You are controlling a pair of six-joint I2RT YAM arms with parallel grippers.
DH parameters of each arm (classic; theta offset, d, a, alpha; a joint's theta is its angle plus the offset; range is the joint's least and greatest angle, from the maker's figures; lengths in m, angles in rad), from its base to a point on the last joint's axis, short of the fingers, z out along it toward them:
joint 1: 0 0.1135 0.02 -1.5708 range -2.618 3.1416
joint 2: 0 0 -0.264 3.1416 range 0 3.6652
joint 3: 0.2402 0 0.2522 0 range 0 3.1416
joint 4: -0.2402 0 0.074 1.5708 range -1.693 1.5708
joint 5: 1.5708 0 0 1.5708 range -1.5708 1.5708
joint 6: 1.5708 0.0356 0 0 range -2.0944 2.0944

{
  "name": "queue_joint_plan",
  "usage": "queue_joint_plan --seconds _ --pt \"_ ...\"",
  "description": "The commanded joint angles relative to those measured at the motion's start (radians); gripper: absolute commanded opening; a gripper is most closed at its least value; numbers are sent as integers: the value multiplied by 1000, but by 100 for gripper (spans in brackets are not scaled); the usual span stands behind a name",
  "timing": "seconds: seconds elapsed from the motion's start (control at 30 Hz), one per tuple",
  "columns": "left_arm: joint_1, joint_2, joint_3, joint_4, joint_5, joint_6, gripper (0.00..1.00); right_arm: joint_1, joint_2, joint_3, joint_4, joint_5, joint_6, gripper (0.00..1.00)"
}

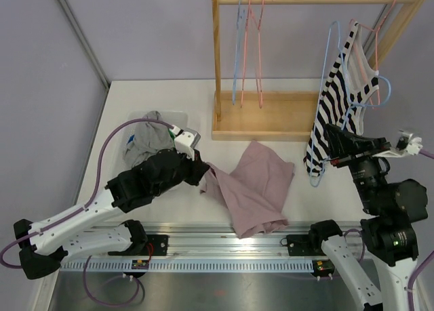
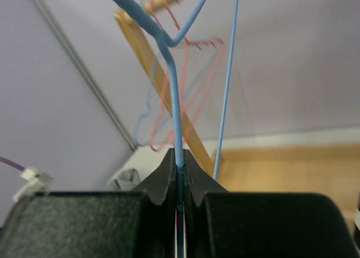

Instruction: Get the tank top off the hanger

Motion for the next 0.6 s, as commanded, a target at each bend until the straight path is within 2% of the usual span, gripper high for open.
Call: queue_joint_plan --seconds 0.0,0.07,0.13,0.2,0.4,0.57 --pt "1 19 75 -62 -203 -54 26 0 121 63 -323 123 -63 0" --pt "1 23 97 -90 -211 -57 49 0 204 125 -380 118 -58 0" --pt "1 19 115 -114 -214 -57 78 -2 278 184 -388 105 -66 0" --pt "1 9 123 -130 -211 -54 99 0 325 224 -377 111 -78 0" --pt "1 -6 134 -176 -191 -34 99 0 545 409 -328 132 -120 0" --pt "-1 -17 123 -196 -188 -28 99 0 758 607 -319 66 -109 0"
